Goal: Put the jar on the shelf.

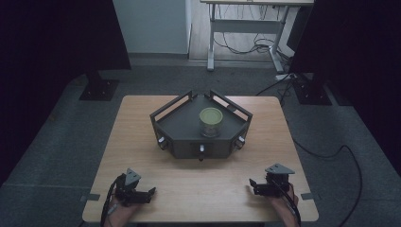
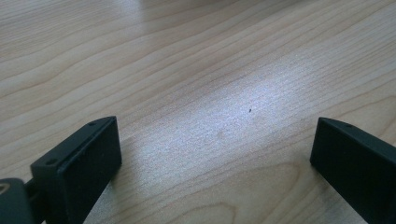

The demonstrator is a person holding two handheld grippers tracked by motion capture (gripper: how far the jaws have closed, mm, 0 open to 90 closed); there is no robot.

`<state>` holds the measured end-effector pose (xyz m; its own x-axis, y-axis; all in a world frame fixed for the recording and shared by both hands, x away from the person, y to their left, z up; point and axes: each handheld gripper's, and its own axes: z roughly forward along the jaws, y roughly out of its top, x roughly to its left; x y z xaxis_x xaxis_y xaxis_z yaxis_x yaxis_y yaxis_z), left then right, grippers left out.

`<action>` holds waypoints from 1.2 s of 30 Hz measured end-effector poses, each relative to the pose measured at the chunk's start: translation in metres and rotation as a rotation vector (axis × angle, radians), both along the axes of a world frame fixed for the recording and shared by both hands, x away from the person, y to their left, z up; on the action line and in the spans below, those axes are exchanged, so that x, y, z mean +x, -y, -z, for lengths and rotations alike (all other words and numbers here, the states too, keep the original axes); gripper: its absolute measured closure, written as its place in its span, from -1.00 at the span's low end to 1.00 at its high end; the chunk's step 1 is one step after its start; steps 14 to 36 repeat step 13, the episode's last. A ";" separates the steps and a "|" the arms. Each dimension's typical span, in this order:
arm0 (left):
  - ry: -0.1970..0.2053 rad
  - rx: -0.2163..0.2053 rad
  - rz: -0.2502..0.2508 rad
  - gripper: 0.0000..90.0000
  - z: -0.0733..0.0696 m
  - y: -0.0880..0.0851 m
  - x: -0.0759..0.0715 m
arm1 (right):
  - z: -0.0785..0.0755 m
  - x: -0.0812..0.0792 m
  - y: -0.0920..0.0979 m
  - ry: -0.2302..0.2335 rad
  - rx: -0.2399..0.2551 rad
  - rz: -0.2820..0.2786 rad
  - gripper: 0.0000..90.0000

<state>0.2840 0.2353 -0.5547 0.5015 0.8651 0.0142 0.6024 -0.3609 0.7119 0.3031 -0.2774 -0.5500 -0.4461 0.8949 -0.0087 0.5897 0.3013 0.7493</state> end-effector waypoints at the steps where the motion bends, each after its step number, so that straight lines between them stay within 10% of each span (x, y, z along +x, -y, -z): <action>1: 0.000 0.000 0.000 -0.96 0.000 0.000 0.000 | 0.001 0.000 0.000 -0.003 0.000 0.001 -0.96; 36: 0.000 0.000 0.000 -0.96 0.000 0.000 0.000 | 0.008 -0.003 0.004 -0.050 -0.006 0.007 -0.95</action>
